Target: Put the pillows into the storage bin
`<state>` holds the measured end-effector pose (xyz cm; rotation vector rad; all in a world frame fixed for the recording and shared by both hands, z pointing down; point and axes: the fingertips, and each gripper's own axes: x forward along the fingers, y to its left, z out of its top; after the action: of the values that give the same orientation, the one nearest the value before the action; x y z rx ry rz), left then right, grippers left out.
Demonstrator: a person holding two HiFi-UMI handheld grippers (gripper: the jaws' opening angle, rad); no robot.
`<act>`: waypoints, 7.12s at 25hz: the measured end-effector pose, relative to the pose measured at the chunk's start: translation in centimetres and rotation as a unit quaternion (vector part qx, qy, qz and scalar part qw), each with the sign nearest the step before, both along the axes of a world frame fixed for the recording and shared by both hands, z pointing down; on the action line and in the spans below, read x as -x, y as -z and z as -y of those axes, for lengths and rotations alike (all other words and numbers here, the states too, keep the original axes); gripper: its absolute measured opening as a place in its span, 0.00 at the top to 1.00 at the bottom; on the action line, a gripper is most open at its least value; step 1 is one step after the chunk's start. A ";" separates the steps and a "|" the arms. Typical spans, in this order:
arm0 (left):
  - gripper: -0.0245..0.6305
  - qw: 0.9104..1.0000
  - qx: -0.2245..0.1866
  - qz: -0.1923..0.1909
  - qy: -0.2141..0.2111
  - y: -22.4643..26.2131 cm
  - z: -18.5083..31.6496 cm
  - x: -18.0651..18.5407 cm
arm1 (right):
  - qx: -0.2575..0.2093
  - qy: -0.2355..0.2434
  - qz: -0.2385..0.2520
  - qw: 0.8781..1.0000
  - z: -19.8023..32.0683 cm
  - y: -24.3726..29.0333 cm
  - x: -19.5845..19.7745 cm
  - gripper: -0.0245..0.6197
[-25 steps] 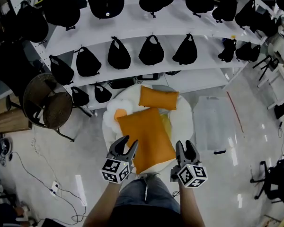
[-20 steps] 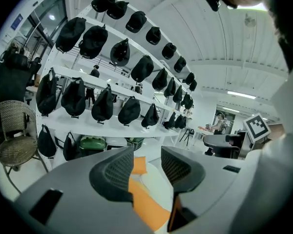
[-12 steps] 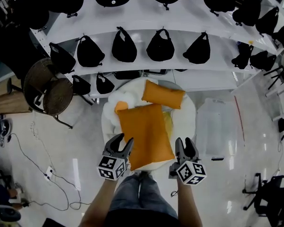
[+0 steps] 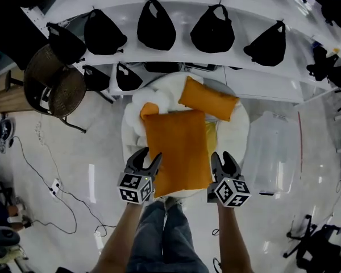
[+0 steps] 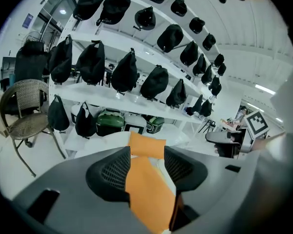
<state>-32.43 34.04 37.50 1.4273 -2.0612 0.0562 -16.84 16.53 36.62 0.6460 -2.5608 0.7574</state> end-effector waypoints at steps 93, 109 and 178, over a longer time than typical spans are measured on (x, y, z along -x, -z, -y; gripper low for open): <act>0.82 0.980 0.121 -0.118 -0.104 -13.0 30.0 -33.4 | 0.001 -0.081 -0.150 0.985 27.3 -11.3 -34.2 0.87; 0.82 0.973 0.127 -0.121 -0.150 -16.6 48.4 -46.8 | 0.006 -0.132 -0.181 0.975 44.0 -15.0 -49.0 0.86; 0.52 0.989 0.062 -0.076 0.108 -17.3 38.4 -26.0 | -0.099 0.146 -0.115 0.978 39.4 -14.3 -19.9 0.49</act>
<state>-6.41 -4.31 54.83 1.0928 -2.0361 -0.0125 3.02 -22.86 50.95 0.3752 -2.4567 0.3138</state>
